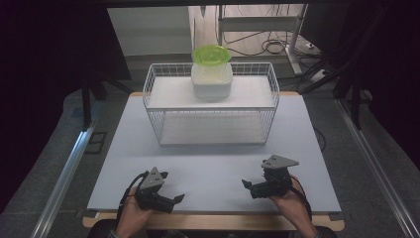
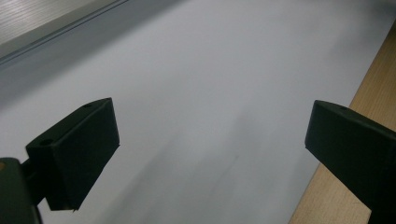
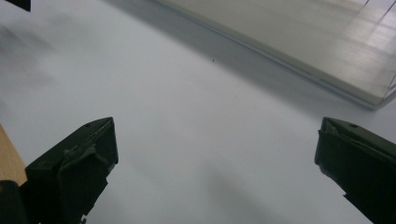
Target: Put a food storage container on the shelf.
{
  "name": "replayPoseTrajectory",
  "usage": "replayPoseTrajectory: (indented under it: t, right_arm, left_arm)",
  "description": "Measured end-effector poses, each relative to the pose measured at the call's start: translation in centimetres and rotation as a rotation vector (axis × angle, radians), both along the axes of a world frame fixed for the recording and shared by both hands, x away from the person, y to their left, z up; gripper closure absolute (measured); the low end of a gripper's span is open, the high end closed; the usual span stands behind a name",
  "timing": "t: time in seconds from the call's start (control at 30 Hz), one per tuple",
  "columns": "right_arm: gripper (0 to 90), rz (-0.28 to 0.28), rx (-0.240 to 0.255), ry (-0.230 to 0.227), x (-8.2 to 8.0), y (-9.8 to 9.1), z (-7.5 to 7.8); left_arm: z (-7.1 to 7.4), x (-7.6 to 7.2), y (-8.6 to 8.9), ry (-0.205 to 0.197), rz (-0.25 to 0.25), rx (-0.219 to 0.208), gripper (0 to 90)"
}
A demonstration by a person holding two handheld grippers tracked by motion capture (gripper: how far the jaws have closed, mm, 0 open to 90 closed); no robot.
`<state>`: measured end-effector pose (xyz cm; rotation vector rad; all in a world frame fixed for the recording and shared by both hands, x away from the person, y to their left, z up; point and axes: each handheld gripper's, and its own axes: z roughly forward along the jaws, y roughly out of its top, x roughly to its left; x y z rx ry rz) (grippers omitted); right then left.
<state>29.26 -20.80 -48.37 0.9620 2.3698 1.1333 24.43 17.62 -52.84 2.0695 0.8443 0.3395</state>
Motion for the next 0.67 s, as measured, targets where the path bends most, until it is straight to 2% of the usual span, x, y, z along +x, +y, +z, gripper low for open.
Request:
replayPoseTrajectory:
  t: [0.3, 0.5, 0.67]
  right_arm:
    - [0.0, 0.006, -0.020, 0.048, -0.6, 0.0, -1.4]
    - [0.0, 0.006, -0.044, 0.085, -0.4, 0.2, -2.4]
    - [0.0, 0.005, -0.054, 0.098, -0.3, 0.3, -2.7]
  left_arm:
    - [-0.1, 0.0, -0.1, -0.001, -0.005, 0.008, 2.2]
    - [-0.2, 0.0, -0.1, 0.001, -0.006, 0.011, 2.2]
    - [-0.2, 0.1, -0.2, 0.001, -0.007, 0.011, 2.2]
